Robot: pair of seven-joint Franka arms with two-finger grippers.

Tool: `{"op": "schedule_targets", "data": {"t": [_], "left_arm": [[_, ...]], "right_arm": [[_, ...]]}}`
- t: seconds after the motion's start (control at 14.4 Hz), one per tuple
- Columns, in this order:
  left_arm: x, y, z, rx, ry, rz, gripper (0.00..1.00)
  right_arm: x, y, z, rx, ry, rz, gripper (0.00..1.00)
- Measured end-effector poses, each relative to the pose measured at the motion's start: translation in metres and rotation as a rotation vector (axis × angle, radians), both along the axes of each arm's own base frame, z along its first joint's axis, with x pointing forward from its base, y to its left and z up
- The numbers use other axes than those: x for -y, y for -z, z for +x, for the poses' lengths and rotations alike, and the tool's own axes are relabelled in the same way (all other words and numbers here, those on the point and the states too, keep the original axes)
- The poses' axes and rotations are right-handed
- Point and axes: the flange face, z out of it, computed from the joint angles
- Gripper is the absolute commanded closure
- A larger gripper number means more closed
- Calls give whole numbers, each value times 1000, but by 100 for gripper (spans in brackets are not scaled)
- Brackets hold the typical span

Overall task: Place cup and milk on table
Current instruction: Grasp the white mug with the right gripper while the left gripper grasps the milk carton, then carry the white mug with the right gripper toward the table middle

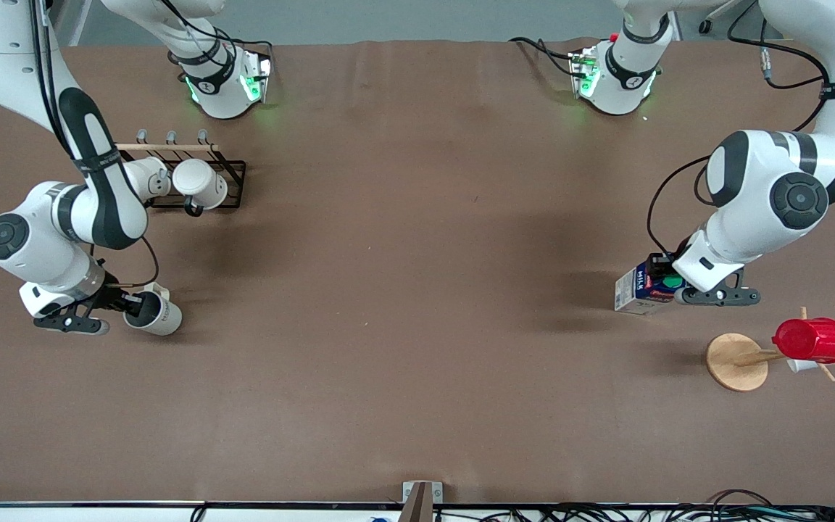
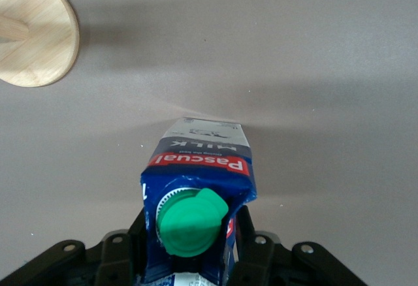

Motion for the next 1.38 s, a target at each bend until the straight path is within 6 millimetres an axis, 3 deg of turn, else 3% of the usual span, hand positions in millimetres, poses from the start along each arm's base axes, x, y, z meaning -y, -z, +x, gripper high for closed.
{"op": "schedule_targets", "data": {"t": [0.14, 0.28, 0.35, 0.48, 0.62, 0.83, 0.97, 1.18, 1.38], "left_arm": [[0, 0, 0, -1, 1, 0, 59], [1, 0, 0, -2, 1, 0, 60], [1, -1, 0, -3, 1, 0, 60], [1, -4, 2, 4, 1, 0, 60], [1, -15, 8, 23, 0, -2, 60], [4, -42, 19, 34, 2, -1, 60], [9, -60, 25, 44, 7, -2, 60], [17, -75, 31, 63, 16, -5, 60], [24, -78, 31, 66, 23, -5, 61]], "right_arm": [[-11, -21, 12, -61, 4, 26, 100], [-36, -59, 28, -103, 15, 57, 100], [-62, -80, 36, -100, 25, 75, 100], [-141, -116, 48, -72, 64, 113, 100], [-216, -132, 45, -48, 99, 120, 100], [-306, -135, 32, -41, 156, 128, 100], [-365, -126, 22, -49, 180, 132, 100], [-446, -92, 4, -41, 203, 104, 100], [-508, -59, -6, -19, 210, 109, 100]]}}
